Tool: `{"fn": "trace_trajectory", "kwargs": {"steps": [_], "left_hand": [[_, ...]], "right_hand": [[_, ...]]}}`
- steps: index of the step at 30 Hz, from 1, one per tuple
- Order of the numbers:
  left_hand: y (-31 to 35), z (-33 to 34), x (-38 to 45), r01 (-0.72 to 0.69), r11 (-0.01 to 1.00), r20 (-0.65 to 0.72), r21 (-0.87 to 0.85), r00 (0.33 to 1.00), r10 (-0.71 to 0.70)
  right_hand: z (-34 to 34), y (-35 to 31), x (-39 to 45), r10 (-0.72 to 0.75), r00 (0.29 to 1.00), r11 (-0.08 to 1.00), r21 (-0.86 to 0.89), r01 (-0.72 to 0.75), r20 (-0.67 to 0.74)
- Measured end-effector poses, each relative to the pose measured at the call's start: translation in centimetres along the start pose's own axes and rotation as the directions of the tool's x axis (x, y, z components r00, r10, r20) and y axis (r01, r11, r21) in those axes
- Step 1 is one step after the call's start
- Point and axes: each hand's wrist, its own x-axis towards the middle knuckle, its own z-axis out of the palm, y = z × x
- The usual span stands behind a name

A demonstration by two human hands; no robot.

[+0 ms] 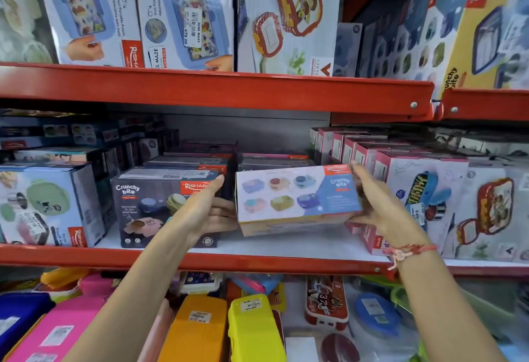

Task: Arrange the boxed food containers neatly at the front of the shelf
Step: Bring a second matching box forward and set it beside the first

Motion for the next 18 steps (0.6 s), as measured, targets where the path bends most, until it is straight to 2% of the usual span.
{"fn": "trace_trajectory", "kwargs": {"steps": [2,4,8,10,13,18], "left_hand": [[0.1,0.0,-0.1,-0.091,0.996,-0.024,0.024,0.996,0.091],[0.2,-0.1,-0.2,-0.152,0.988,-0.023,0.024,0.988,0.152],[0.4,-0.9,-0.6,-0.181,0.983,0.035,-0.011,0.983,0.182],[0.5,-1.1,-0.8,-0.207,0.978,0.074,0.008,0.976,0.206],[0.4,-1.0,-1.0,-0.238,0.971,0.151,0.013,0.961,0.233],[-0.4,-0.2,-1.0,-0.279,0.960,0.104,0.017,0.956,0.276]], "right_hand": [[-0.2,-0.4,-0.4,-0.057,0.998,0.998,-0.035,0.056,-0.029],[-0.5,-0.8,-0.7,-0.094,0.996,0.996,-0.001,0.094,-0.009],[-1.1,-1.1,-1.2,-0.124,0.972,0.988,0.120,0.101,0.198],[-1.2,-0.7,-1.3,-0.132,0.961,0.985,0.141,0.100,0.241],[-0.9,0.0,-1.5,-0.150,0.963,0.984,0.129,0.123,0.224],[-0.2,1.1,-1.0,-0.245,0.957,0.966,0.126,0.227,0.157]]}}
